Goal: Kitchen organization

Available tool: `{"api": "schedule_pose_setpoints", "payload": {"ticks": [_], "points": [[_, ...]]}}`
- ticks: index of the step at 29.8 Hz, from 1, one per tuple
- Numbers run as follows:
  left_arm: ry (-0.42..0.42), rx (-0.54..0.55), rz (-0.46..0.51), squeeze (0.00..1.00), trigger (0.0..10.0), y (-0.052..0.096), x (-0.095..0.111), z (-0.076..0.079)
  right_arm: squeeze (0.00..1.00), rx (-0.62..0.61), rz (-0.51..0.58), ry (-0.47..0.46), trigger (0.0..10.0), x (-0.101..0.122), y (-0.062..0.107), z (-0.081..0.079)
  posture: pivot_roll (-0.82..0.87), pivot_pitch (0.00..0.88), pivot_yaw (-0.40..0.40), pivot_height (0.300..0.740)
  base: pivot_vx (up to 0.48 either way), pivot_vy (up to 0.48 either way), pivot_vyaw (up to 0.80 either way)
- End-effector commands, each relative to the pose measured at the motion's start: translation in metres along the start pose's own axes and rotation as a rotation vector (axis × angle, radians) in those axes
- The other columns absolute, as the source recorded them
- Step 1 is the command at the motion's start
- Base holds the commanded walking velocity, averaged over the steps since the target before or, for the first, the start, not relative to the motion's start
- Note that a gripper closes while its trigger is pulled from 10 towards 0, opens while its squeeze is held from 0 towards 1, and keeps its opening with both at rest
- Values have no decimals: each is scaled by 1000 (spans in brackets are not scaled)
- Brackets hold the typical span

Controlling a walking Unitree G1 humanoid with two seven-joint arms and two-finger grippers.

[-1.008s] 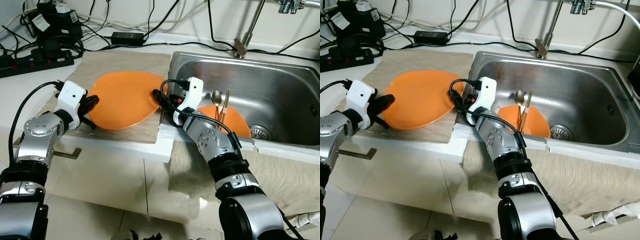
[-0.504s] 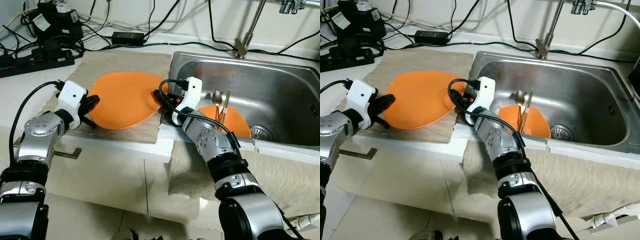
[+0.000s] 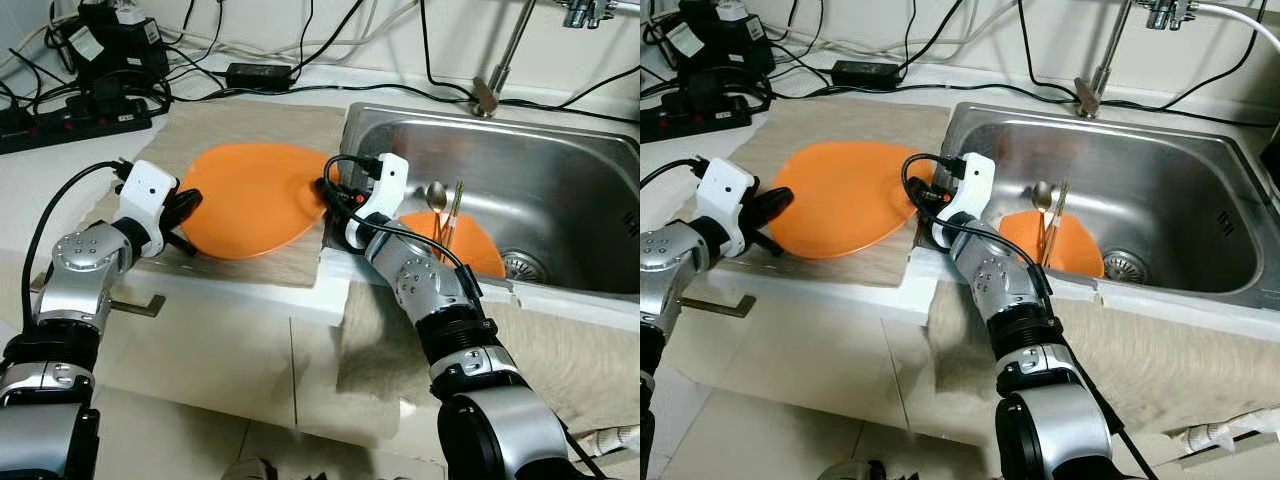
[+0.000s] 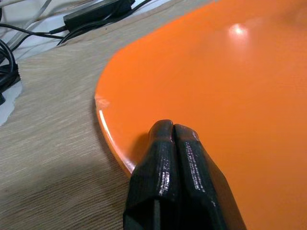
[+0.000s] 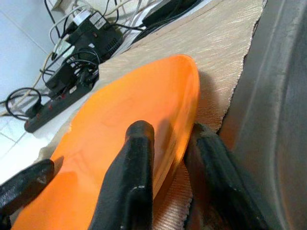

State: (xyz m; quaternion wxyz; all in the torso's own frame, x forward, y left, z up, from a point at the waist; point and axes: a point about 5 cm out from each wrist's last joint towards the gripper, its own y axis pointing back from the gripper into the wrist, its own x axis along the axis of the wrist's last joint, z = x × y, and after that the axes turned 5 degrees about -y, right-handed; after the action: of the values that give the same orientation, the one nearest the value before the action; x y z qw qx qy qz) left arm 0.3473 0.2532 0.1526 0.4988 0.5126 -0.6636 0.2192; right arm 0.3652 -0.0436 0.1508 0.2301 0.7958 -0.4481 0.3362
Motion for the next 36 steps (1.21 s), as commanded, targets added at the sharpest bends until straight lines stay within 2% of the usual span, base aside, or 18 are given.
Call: {"api": "schedule_pose_setpoints", "payload": {"ticks": [1,5,10,17,19,25,30,32,34,36], "points": [[51,-59,-152,0,10000,2,-33,18,0,82,-2,-51,0,-7,-13,-37,92,39,-29,740,0,0,0],[44,-48,-139,0,10000,1,-29,17,0,77,11,-50,0,-4,-13,-37,93,43,-26,740,0,0,0],[68,11,-65,0,10000,-5,-11,10,0,72,34,-53,0,2,-13,-35,91,44,-26,740,0,0,0],[126,207,79,0,10000,-10,25,-17,0,66,57,-69,0,6,-12,-33,91,45,-25,740,0,0,0],[128,228,114,0,10000,-10,34,-22,0,60,59,-72,0,6,-12,-32,90,46,-22,740,0,0,0],[78,204,92,0,10000,-14,33,-14,0,48,54,-76,0,2,-12,-29,90,48,-19,740,0,0,0],[113,184,96,0,10000,-16,30,-5,0,36,51,-67,0,0,-12,-27,89,48,-18,740,0,0,0],[144,180,120,0,10000,-17,32,-1,0,30,54,-53,0,0,-11,-25,89,49,-18,740,0,0,0],[185,220,204,0,10000,-17,41,6,0,12,62,-4,0,0,-10,-21,89,50,-17,740,0,0,0],[211,251,245,0,10000,-16,46,9,0,5,68,22,0,1,-10,-19,89,50,-17,740,0,0,0]]}}
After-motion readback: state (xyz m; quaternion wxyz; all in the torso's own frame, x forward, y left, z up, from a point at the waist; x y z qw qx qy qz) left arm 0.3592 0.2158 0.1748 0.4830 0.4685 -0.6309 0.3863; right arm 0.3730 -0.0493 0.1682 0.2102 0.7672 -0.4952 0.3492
